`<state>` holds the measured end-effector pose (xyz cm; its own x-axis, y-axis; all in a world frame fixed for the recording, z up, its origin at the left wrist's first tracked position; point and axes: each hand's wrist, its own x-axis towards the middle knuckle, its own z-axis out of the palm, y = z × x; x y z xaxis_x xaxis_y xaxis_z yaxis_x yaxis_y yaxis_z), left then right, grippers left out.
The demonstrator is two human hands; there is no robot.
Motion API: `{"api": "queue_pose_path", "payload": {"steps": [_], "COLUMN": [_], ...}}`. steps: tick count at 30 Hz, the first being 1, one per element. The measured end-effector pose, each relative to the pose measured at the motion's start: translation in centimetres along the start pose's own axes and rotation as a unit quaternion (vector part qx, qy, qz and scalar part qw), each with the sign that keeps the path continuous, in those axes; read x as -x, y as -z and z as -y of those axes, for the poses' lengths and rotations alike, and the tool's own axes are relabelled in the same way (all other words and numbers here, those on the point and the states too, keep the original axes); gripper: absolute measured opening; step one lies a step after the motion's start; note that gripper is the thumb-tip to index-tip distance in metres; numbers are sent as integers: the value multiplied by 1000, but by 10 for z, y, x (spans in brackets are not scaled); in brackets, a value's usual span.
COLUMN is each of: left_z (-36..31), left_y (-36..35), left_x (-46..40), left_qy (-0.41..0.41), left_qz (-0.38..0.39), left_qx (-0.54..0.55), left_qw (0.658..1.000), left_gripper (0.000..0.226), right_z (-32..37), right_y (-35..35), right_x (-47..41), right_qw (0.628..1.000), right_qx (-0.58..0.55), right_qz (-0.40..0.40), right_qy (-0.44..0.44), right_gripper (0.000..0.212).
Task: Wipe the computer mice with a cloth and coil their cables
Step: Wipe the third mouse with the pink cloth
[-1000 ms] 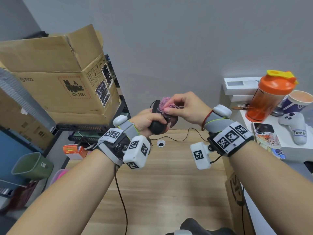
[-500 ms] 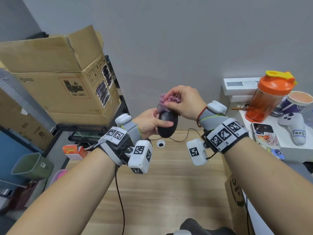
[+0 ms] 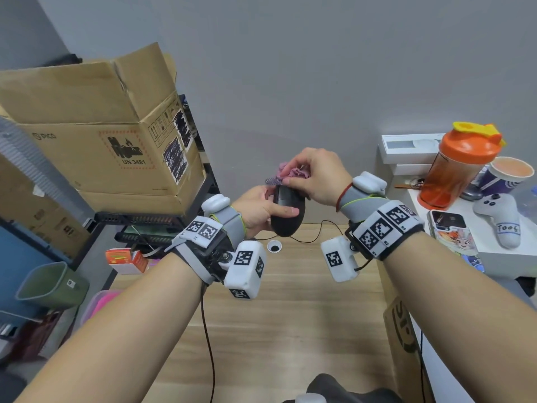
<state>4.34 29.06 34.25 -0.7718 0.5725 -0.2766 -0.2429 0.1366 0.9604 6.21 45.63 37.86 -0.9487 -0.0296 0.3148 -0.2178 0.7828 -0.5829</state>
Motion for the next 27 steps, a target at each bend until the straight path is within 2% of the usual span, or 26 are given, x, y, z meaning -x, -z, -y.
{"api": "queue_pose_path", "payload": {"steps": [4, 6, 9, 11, 15, 19, 24, 27], "left_z": [2, 2, -1, -3, -4, -2, -6, -8], "left_y": [4, 5, 5, 5, 9, 9, -1, 1], "left_x": [1, 2, 5, 5, 3, 5, 5, 3], "left_qy": [-6, -8, -5, -6, -10, -2, -1, -6], "left_qz": [-15, -7, 17, 14, -36, -28, 9, -20], "left_qx": [-2, -1, 15, 37, 88, 66, 54, 61], "left_qw": [1000, 1000, 1000, 999, 995, 997, 998, 998], "left_gripper": [32, 33, 39, 46, 45, 50, 49, 51], "right_z": [6, 5, -5, -11, -8, -8, -11, -5], "right_y": [-2, -2, -2, -3, -11, -7, 3, 3], "right_x": [11, 9, 5, 9, 24, 24, 10, 15], "right_qw": [993, 995, 997, 995, 990, 986, 991, 994], "right_qx": [-17, -36, -73, -79, -139, -154, -110, -109], "right_qz": [110, 87, -11, -43, -5, 60, -48, 10], "right_qy": [50, 33, -30, -53, -22, -21, -62, -24], "right_gripper": [16, 14, 8, 6, 12, 11, 16, 21]}}
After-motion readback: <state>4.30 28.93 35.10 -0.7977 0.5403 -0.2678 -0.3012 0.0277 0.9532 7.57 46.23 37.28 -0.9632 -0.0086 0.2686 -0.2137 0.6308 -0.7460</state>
